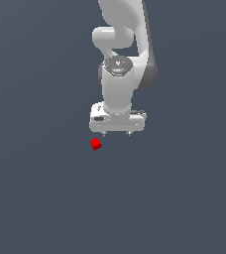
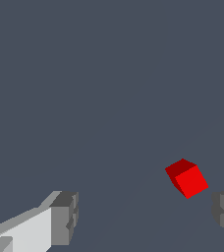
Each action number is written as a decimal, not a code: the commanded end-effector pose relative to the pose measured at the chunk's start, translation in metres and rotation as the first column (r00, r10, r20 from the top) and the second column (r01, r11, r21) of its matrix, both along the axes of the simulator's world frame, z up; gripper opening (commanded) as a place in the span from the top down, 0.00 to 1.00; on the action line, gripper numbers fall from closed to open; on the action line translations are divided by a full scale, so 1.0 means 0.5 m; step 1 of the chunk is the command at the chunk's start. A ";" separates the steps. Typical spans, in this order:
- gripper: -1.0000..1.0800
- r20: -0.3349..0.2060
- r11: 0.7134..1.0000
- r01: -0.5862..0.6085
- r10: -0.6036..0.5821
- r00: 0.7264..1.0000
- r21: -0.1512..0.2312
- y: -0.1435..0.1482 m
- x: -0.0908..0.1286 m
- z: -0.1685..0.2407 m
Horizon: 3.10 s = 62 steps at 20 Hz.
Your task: Pick up the red cube and move it to a goal position.
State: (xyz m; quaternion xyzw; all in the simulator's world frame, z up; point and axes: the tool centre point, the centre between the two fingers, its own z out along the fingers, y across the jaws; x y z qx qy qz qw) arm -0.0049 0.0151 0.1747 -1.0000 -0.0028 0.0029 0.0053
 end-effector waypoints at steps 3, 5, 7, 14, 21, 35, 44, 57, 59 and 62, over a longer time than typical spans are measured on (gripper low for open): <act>0.04 0.000 1.000 -0.002 0.002 1.000 0.000 -0.001 -0.001 -0.001; 0.04 0.000 1.000 -0.009 0.009 1.000 0.000 -0.003 -0.003 -0.005; 0.04 0.000 1.000 -0.020 0.020 1.000 0.000 -0.007 -0.006 -0.012; 0.04 0.001 0.996 -0.091 0.091 0.996 -0.001 -0.033 -0.026 -0.054; 0.04 0.003 0.977 -0.212 0.212 0.977 -0.003 -0.081 -0.055 -0.128; 0.04 0.006 0.898 -0.439 0.439 0.898 -0.008 -0.186 -0.087 -0.276; 0.04 0.006 0.873 -0.488 0.488 0.873 -0.010 -0.213 -0.088 -0.309; 1.00 0.006 0.873 -0.487 0.488 0.873 -0.011 -0.214 -0.087 -0.309; 1.00 0.006 0.873 -0.487 0.488 0.873 -0.011 -0.213 -0.086 -0.307; 1.00 0.006 0.873 -0.487 0.488 0.873 -0.011 -0.207 -0.081 -0.295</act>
